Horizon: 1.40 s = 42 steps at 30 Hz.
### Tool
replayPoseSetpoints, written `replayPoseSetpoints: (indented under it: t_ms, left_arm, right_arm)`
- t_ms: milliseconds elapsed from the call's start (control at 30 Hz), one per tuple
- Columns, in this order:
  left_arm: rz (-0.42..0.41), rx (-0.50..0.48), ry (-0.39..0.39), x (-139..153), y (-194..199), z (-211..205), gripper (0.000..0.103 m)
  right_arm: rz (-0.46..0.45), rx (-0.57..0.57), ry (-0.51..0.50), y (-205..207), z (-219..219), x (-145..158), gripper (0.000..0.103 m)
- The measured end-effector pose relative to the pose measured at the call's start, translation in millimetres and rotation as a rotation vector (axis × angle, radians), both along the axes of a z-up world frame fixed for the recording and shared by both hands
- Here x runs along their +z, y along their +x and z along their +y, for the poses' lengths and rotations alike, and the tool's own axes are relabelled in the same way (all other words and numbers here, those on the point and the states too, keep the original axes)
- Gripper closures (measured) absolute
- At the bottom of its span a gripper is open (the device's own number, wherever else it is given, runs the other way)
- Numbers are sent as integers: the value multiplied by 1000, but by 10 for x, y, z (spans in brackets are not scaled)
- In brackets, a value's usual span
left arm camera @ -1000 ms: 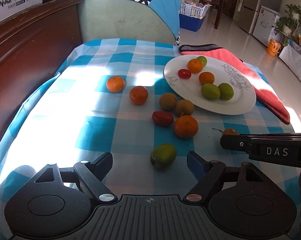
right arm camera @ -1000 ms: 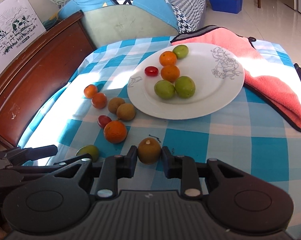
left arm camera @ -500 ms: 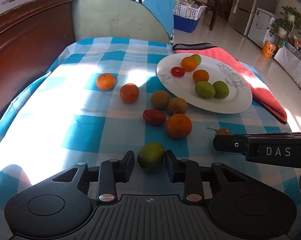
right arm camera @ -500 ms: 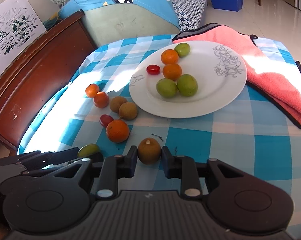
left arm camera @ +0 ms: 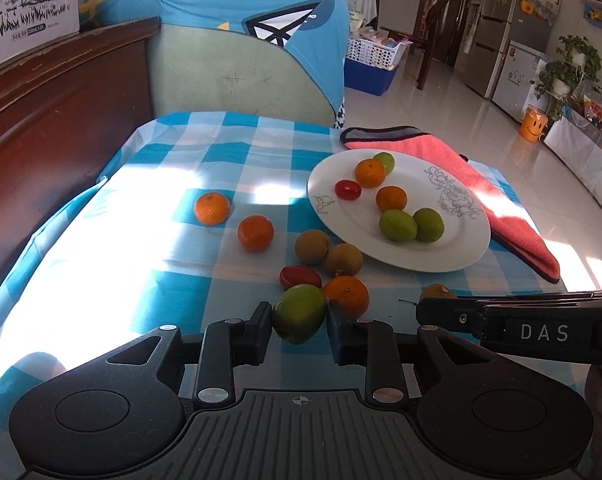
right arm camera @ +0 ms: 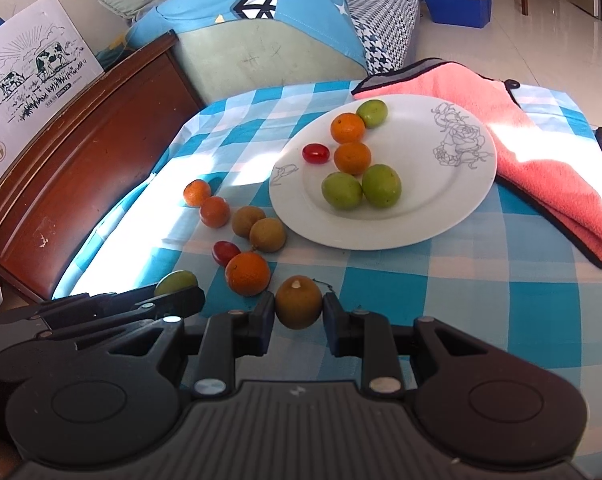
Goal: Organize fruits
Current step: 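Carry both fruits onto the white plate and open both tools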
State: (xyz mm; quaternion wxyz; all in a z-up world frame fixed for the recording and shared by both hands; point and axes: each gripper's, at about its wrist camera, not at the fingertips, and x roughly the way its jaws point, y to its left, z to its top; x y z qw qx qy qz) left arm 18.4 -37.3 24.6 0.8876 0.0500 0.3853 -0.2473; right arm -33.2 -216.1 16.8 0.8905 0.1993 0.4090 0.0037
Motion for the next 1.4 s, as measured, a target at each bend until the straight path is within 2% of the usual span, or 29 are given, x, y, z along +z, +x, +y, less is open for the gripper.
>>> replayPoseSetpoints:
  t_ms: [200, 300, 467, 867, 1067, 1400]
  left_arm:
    - [-66, -38, -9, 191, -6, -109, 76]
    - [-53, -59, -35, 247, 52, -171, 76]
    - [-61, -87, -30, 285, 129, -312, 76]
    - [-30, -128, -22, 207, 483, -627, 76]
    - [-22, -134, -5, 121, 666, -767, 76]
    - [-4, -144, 13, -7, 849, -929, 76]
  right_arm:
    - [-29, 15, -62, 27, -31, 198, 77]
    - [-31, 27, -116, 80, -65, 274, 77]
    - [-25, 18, -171, 171, -246, 345, 77]
    - [-2, -114, -42, 409, -879, 383, 77]
    - [20, -118, 6, 569, -955, 307, 77]
    - [63, -139, 15, 764, -999, 154, 77]
